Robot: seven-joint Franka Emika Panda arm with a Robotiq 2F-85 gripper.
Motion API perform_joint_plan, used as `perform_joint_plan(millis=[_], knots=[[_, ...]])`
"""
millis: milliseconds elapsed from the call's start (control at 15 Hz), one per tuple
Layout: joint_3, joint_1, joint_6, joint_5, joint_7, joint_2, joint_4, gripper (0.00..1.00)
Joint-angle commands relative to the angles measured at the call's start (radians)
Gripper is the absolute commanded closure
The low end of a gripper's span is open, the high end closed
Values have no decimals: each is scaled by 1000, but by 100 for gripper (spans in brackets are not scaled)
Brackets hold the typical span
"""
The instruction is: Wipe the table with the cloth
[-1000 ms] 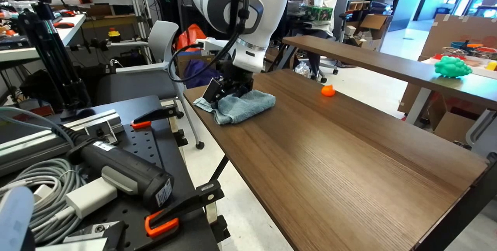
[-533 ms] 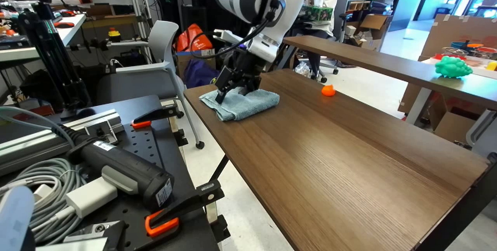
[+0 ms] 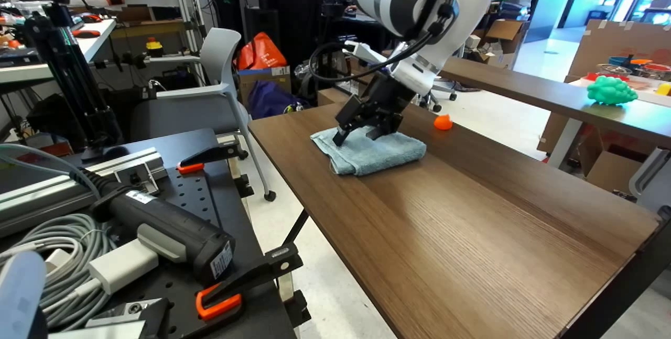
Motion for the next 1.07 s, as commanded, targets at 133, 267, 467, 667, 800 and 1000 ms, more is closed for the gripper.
perform_joint_plan(millis=[133,267,467,667,800,1000], knots=[[-44,-120,23,60,-33,-25,-45,0],[-43,-159,123,112,-76,-108,-151,0],[-22,-221,257,223,-180,-235,-308,0],[-1,-274,317,362,-299,-373,-453,0],[-47,-234,266,348,-266,-291,-349,0],[-52,-245,275,401,-308,-390,-448,0]])
